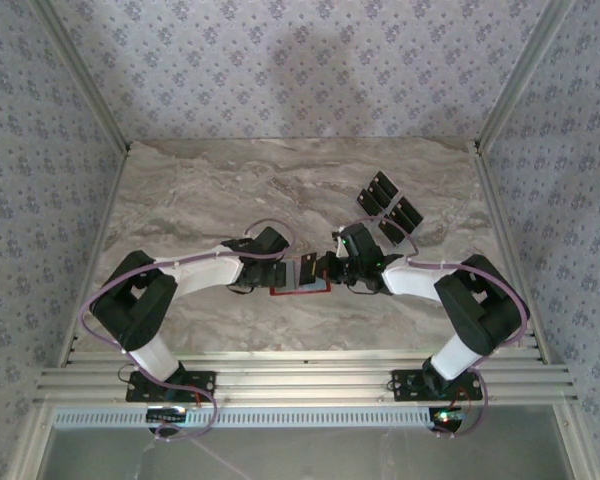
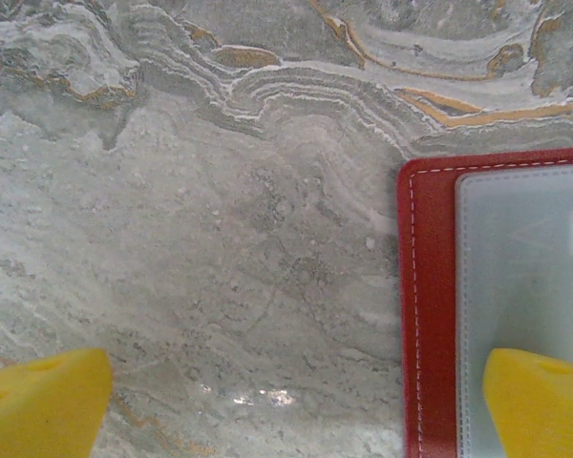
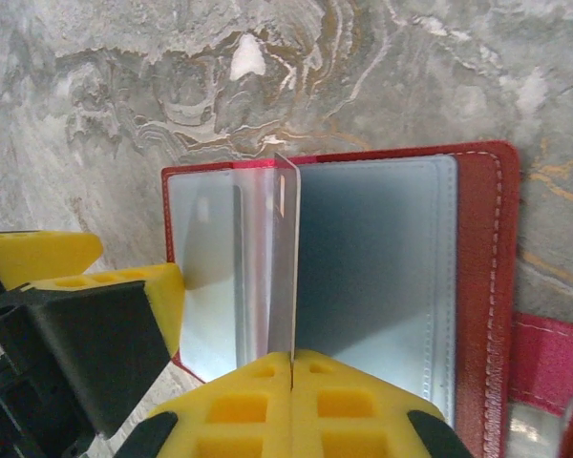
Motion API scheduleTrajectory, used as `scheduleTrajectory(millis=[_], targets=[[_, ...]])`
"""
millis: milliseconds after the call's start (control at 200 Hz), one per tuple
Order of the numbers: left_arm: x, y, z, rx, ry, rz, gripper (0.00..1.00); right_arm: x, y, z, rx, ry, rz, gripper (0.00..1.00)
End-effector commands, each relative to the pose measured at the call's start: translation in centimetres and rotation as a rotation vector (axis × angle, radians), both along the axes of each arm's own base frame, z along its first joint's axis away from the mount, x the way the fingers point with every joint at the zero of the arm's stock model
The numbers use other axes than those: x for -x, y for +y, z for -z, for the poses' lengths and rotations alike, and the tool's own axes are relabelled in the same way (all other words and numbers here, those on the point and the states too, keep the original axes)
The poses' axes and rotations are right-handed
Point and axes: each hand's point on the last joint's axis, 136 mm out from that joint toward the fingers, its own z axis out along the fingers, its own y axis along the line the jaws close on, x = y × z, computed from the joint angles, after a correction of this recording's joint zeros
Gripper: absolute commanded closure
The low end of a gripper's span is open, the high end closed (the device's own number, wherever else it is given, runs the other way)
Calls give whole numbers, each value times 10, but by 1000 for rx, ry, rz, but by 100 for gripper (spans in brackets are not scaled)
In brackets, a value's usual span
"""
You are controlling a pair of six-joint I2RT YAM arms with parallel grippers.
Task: Put the credit cards into the card holder
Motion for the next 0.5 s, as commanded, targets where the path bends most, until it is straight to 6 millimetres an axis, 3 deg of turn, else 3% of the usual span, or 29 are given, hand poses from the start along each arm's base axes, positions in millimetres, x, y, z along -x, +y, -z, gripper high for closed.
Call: scheduleTrajectory(millis=[0, 495], targets=[[16, 19, 9, -87, 52, -2, 0, 3, -1, 4, -12, 18, 0, 100], [17, 20, 10, -92, 57, -3, 0, 4, 13, -11, -88, 4, -21, 100]])
